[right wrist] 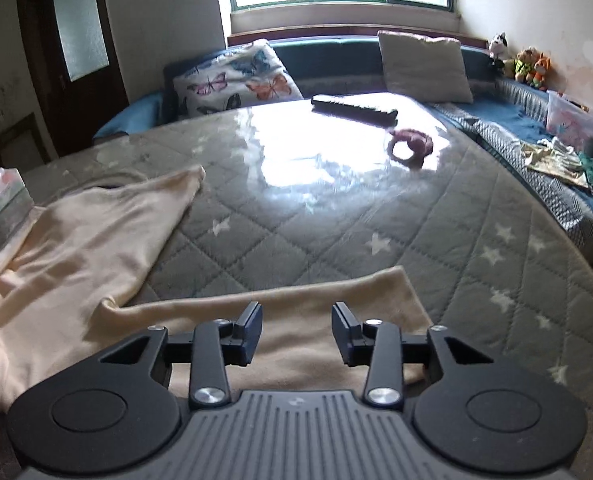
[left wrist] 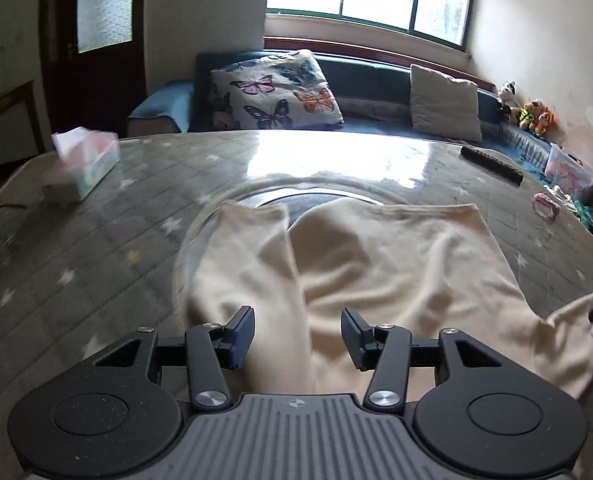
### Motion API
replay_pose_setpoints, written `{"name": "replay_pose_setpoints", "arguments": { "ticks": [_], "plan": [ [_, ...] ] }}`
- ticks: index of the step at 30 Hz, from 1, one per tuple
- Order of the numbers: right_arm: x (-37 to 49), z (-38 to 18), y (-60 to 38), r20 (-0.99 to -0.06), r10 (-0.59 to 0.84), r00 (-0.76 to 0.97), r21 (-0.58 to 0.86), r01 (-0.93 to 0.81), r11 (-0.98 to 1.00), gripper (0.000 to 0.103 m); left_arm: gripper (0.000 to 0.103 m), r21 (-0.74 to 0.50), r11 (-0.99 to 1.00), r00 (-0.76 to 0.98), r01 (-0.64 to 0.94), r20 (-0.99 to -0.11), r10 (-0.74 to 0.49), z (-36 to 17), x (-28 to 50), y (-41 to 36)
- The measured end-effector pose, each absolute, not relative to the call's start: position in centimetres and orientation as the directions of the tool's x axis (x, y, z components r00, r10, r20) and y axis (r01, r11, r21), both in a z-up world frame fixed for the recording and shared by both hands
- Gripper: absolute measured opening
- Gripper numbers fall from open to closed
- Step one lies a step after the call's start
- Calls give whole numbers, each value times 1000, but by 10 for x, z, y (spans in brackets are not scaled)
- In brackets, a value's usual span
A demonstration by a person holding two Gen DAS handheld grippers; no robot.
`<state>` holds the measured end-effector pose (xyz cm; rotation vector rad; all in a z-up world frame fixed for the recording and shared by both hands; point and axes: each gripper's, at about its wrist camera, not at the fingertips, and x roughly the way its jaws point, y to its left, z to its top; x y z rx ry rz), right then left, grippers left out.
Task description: Fold clothes
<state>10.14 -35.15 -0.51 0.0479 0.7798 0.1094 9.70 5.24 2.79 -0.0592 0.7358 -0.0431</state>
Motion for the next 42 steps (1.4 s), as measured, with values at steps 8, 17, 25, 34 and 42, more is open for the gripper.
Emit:
{"name": "replay_pose_setpoints", "arguments": {
  "ticks": [8,17,25,34,42],
  "plan": [
    [105,-15,-351,-705,109,701,64,-90,994,61,49,-11,999,705,-32,-709,15,3,169,44],
    [108,-18,-346,-699,102,708,41,-102,994,69,4,-40,992,700,-122,-712,58,-3,180,77],
    [107,-19,-345,-695,93,713,37,-94,995,69,3,-132,940,767,-314,-619,170,33,104,149],
    [109,-21,-338,-693,79,717,8,-101,995,78,5,-57,849,628,-525,-700,341,0,28,208],
    [114,-10,-333,-697,100,710,3,-136,991,75,13,-107,881,663,-461,-702,261,17,28,204]
  ]
}}
